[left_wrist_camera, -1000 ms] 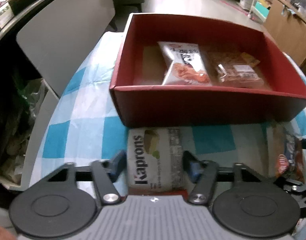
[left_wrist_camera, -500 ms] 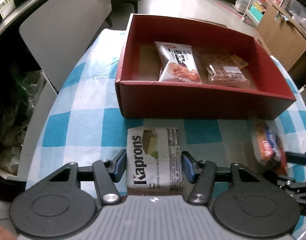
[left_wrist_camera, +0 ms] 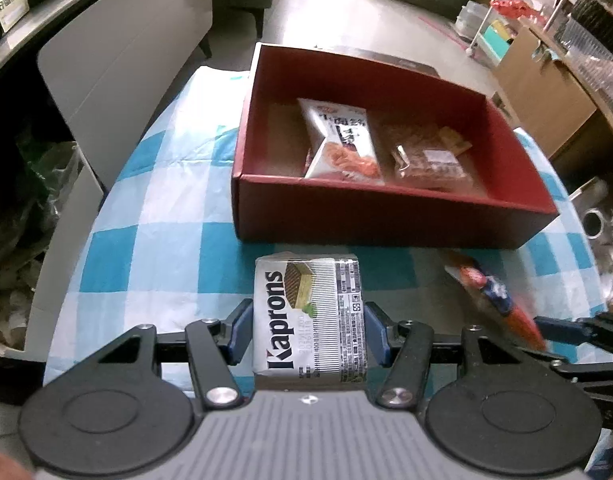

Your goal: Organize snacks

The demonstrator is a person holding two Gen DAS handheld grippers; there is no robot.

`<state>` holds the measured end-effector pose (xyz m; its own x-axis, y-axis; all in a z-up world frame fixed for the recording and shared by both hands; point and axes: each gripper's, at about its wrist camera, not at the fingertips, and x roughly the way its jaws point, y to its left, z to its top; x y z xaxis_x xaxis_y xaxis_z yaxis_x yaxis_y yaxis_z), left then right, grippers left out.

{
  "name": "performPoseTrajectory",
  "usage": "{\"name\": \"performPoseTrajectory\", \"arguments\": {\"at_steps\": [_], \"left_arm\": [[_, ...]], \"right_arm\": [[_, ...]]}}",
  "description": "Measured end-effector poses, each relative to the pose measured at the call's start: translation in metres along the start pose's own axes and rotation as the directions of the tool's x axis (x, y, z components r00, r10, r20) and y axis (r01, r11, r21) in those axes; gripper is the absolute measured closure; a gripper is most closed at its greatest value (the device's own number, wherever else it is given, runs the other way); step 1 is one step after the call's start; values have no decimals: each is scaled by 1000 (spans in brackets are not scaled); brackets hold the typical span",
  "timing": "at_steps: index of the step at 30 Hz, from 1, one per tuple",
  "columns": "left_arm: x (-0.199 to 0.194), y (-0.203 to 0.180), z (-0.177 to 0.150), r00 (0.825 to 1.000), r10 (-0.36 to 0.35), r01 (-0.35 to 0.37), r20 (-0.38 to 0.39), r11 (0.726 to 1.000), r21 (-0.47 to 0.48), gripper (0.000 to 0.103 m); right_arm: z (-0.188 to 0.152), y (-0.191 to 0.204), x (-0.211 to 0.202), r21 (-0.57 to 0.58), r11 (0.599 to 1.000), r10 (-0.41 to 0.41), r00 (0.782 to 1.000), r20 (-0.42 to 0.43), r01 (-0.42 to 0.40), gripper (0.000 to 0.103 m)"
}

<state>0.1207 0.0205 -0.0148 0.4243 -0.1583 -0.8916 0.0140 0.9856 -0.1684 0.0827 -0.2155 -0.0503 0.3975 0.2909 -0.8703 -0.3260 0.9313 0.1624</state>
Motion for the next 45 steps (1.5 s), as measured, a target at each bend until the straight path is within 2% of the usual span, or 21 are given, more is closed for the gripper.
{"name": "performPoseTrajectory", "arguments": {"at_steps": [2,3,5,6,7,9,12,16,18,20,23,24,25,26,28,32,35,37,42,44,45], "left_arm": [[2,0,0,1000,1,-1,-6,1000,-4,52],[4,0,0,1000,4,-4,-12,1000,-2,52],[9,0,-1,1000,14,-14,-26,1000,2,52],[12,0,-2,999,18,-18,-34,1000,4,52],[14,1,-3,999,21,-20,-42,1000,8,52],[18,2,-5,998,26,-25,-58,1000,11,52],[26,5,-7,996,38,-37,-75,999,6,52],[32,0,-6,995,73,-71,-63,997,31,45],[36,-1,-6,993,97,-95,-66,995,40,39],[38,-3,-6,991,116,-112,-64,992,57,38],[40,-5,-9,988,141,-136,-56,988,78,34],[40,-6,-11,988,145,-141,-54,987,77,34],[40,-6,-11,988,146,-142,-52,987,70,36],[39,-6,-10,989,141,-137,-54,988,66,45],[35,-8,-9,989,138,-134,-48,988,74,52],[32,-8,-9,996,47,-46,-80,999,16,52],[24,-15,-8,998,39,-37,-54,999,39,52],[19,-18,-6,999,30,-28,-36,998,53,52],[14,-19,-4,999,6,-4,-37,999,42,52],[10,-18,-5,1000,-7,8,-30,999,41,52],[7,-18,-4,1000,-14,15,-26,999,39,52]], "right_arm": [[1,-4,2,26,999,20,1000,-11,-19,39],[0,-2,4,18,1000,18,999,-27,-17,32],[-3,8,8,-52,999,2,998,-55,-5,27],[-3,14,10,-88,996,1,998,-67,-7,20],[-2,17,9,-104,995,2,998,-66,-8,15],[5,20,8,-137,991,4,999,-50,-11,12],[18,24,18,-212,976,-52,998,-37,43,0],[26,32,47,-265,963,-76,993,-93,49,2],[24,45,59,-329,941,-117,987,-112,74,0],[22,52,60,-361,928,-133,988,-80,96,0],[24,36,62,-236,971,-75,991,-108,48,0],[22,32,59,-216,976,-58,995,-87,38,0],[20,34,59,-250,967,-61,994,-88,37,0],[18,36,60,-291,956,-68,994,-88,40,0],[20,36,61,-261,964,-80,992,-96,52,0],[20,42,56,-272,960,-95,990,-106,63,10],[21,41,50,-267,962,-88,991,-102,58,21],[21,32,44,-235,971,-65,993,-101,40,31],[20,19,37,-160,987,-39,995,-91,24,35],[20,14,29,-119,993,-4,998,-69,-5,39],[20,13,26,-101,995,6,998,-55,-11,48]]}}
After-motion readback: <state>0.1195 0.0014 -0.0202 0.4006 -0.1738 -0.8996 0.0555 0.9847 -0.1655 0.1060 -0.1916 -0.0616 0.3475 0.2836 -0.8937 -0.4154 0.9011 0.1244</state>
